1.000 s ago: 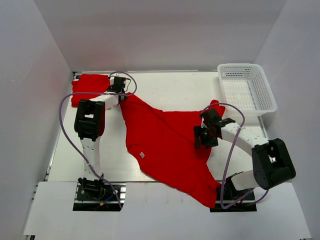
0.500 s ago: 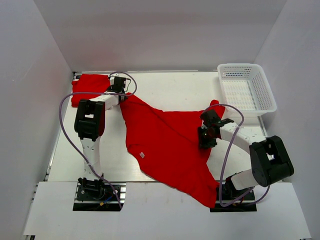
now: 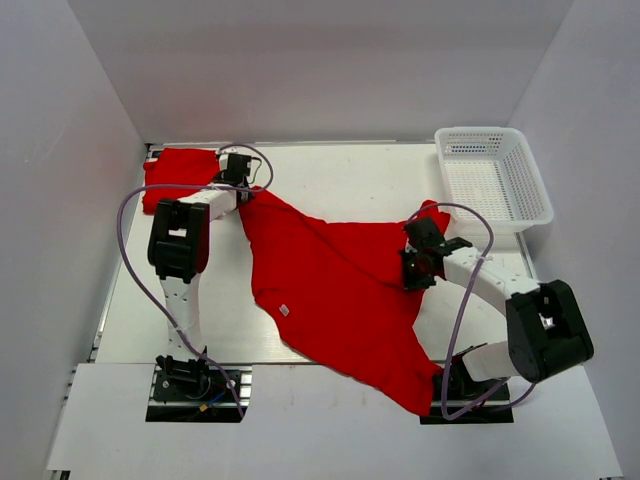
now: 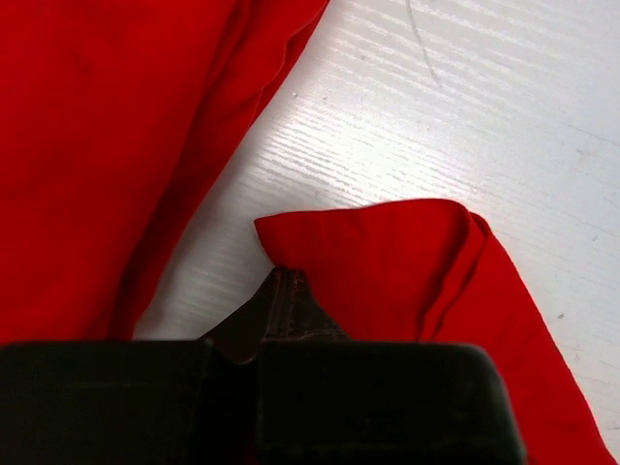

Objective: Fold and stack the t-shirts
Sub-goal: Flatten out the tshirt

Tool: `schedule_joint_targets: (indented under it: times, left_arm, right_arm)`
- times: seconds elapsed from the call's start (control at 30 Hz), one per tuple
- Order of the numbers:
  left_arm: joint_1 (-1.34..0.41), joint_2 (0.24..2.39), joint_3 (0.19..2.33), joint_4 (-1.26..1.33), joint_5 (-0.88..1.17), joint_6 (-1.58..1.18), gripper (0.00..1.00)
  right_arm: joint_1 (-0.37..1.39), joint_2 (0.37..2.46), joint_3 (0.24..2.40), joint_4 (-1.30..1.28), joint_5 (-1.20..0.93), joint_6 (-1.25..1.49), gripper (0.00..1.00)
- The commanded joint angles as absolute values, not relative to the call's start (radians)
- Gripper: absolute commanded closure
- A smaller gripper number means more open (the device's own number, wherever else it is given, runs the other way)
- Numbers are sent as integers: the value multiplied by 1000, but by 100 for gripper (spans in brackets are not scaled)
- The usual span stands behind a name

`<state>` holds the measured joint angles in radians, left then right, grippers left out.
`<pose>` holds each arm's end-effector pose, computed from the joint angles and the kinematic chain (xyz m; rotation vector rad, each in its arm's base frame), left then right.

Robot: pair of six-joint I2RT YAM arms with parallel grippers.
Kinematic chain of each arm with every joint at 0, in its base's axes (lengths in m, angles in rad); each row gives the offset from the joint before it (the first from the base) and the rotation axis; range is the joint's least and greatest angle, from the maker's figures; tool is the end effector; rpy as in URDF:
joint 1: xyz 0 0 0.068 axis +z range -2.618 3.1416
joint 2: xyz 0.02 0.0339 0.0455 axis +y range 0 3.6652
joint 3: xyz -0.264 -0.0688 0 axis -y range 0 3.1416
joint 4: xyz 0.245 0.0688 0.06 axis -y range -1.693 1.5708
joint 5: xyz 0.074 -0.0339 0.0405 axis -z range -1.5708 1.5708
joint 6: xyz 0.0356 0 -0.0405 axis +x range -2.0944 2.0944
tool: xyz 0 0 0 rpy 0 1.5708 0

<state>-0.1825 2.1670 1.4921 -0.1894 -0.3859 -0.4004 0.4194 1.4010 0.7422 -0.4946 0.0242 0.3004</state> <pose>0.4612 -0.0715 0.1443 -0.4247 2.3224 0.1912 0.2289 0.1011 0.1710 -0.1558 2.7329 0.1732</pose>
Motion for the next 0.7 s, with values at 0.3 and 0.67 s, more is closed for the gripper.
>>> schedule_joint_targets:
  times: [0.3, 0.67]
  left_arm:
    - [-183, 1919, 1428, -201, -407, -344, 100]
    - [-192, 1531, 1370, -155, -377, -256, 100]
  right_arm:
    - [419, 1181, 888, -424, 304, 305, 100]
    - [416, 1081, 1143, -20, 647, 60, 100]
